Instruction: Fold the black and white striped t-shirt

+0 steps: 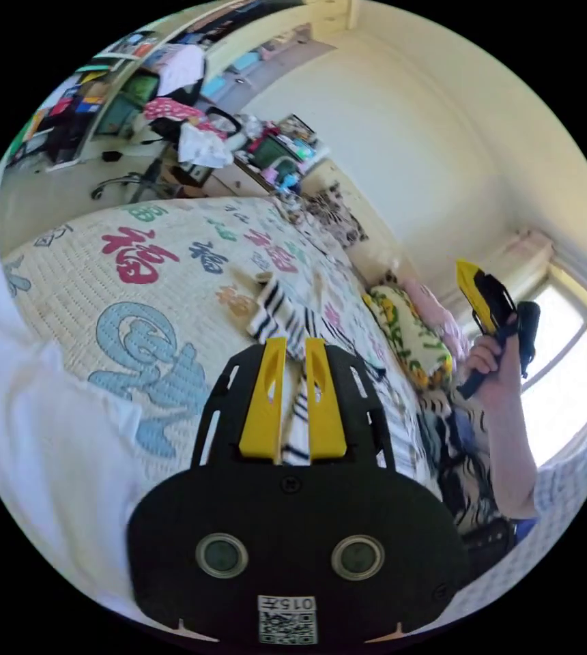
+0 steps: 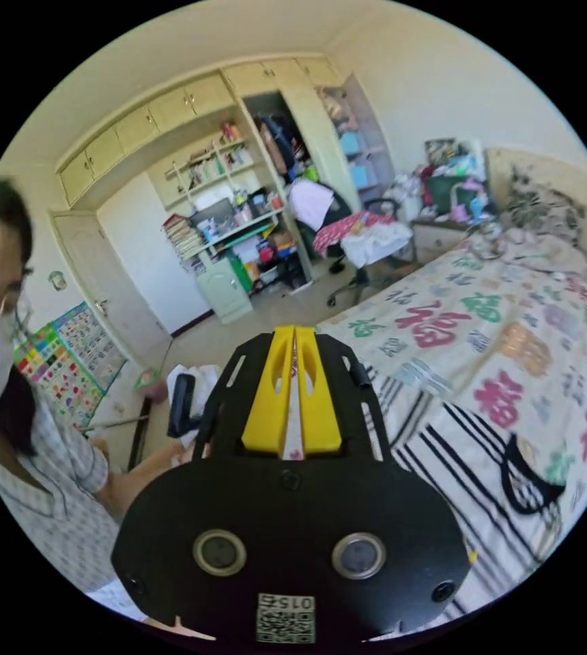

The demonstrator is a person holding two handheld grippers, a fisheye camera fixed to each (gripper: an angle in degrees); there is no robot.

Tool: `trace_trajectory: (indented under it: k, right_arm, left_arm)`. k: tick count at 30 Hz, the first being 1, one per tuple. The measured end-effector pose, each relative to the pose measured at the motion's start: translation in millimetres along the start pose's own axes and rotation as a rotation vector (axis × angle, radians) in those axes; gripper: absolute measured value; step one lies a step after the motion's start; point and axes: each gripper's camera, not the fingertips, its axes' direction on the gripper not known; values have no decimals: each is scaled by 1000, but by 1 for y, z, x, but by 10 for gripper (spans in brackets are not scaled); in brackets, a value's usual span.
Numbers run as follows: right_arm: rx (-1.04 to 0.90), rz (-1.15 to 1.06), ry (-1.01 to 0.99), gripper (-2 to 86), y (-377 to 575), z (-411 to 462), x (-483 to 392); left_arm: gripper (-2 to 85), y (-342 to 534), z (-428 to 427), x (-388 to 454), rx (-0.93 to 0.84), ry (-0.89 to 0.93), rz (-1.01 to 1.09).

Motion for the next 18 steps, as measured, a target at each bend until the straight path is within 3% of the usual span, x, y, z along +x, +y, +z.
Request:
trace_trajectory:
  k: [1, 3, 6, 12, 18]
  right_arm:
    - [33, -10, 43, -5, 16, -21, -6]
    - [65, -80, 358, -6, 86, -85, -31]
    - [-45, 220, 765, -1, 173, -148, -30]
    - [-322, 618, 765, 101, 302, -244, -27]
    - [-575, 705, 639, 93, 365, -260, 0]
  left_arm:
    - [64, 3, -11, 15, -71, -28, 39]
    - [79, 6, -23, 33, -199, -40, 86]
    - [93, 15, -33, 53, -456, -63, 128]
    - [118, 32, -26, 80, -821, -214, 179]
    - [126, 16, 7, 106, -991, -288, 185]
